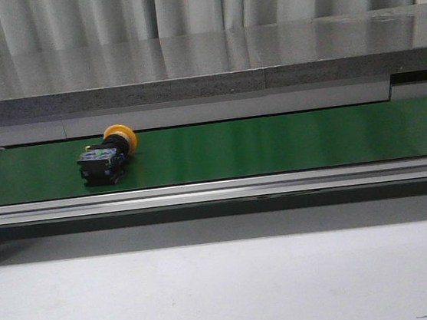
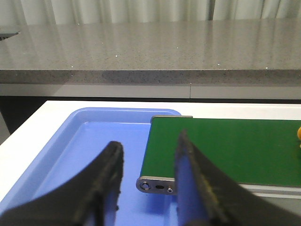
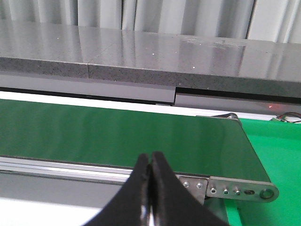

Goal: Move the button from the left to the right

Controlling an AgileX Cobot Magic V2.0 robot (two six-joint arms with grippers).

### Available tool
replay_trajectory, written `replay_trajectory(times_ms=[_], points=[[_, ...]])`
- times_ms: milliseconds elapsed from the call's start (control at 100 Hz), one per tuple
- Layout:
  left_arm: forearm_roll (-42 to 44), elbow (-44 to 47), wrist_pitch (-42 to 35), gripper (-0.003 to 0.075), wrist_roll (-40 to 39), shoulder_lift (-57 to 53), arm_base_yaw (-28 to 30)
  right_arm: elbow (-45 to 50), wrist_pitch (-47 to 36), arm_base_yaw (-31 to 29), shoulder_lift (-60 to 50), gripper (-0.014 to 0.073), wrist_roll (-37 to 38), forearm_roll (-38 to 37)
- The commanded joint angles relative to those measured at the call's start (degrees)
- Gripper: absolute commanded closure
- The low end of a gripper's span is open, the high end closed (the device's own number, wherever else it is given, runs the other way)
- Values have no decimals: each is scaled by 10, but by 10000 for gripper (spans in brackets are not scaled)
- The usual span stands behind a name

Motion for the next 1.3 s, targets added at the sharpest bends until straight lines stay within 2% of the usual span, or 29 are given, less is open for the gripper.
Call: replay_trajectory(times_ms=[0, 30, 340, 540, 760, 1040, 1290], points=[[-10, -16, -49, 677, 1, 4, -3, 0, -47, 1, -10, 662, 0, -3], [-10, -16, -49, 717, 1, 4, -3, 0, -47, 1, -10, 662, 0, -3], [-10, -16, -49, 715, 1, 4, -3, 0, -48, 1, -10, 662, 0, -3], [-10, -16, -49, 715, 1, 4, -3, -1, -84, 1, -10, 662, 0, 0], [-10, -16, -49, 715, 1, 4, -3, -43, -70, 1, 1, 662, 0, 0], [-10, -16, -49, 715, 1, 4, -3, -189, 40, 1, 114, 662, 0, 0], [-10, -16, -49, 715, 1, 4, -3, -348, 212, 1, 274, 662, 0, 0]])
